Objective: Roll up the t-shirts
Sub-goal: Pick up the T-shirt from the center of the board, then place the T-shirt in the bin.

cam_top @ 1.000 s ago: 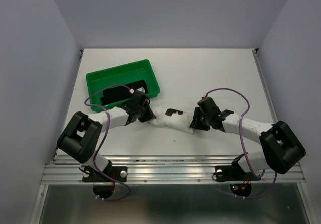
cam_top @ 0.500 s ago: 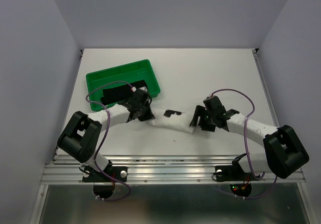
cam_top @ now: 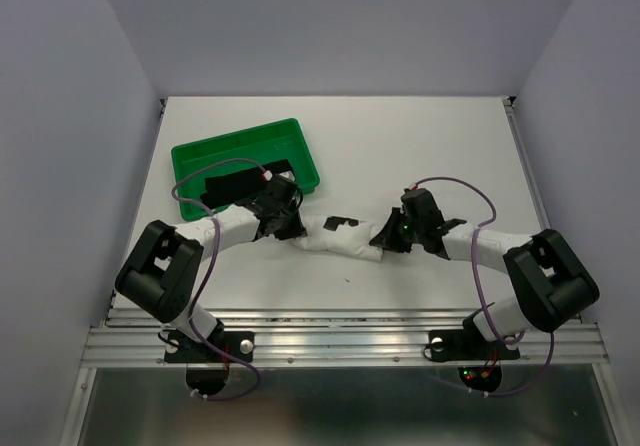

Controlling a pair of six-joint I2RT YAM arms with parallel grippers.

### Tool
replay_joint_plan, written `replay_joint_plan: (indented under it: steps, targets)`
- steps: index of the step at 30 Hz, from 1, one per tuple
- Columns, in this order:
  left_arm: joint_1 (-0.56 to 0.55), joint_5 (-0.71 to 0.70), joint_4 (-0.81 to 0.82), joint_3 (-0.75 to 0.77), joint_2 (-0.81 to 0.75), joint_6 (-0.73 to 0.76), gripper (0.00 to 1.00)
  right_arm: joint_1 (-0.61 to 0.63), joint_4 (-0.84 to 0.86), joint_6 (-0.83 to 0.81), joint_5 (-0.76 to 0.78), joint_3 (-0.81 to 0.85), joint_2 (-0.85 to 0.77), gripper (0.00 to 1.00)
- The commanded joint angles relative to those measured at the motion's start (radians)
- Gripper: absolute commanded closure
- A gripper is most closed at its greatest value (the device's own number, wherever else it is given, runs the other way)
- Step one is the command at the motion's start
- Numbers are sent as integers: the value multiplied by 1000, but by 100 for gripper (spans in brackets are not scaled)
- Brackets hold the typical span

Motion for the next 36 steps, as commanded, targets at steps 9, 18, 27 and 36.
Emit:
replay_joint_plan:
  steps: [9,18,27,36]
  targets:
    - [-6,-34,-186,140,-108,57,100,1,-198,-70,99,102,-110,99]
    - [89,-99,-347,382,-198,125,100,1,-352,-136,119,399,-115,99]
    - [333,-116,-438,672,-120,226,100,11,-378,-242,41,910,233,99]
    - [570,-73,-363,710,-42,263,100,58,-393,-317,-5,1447,685,99]
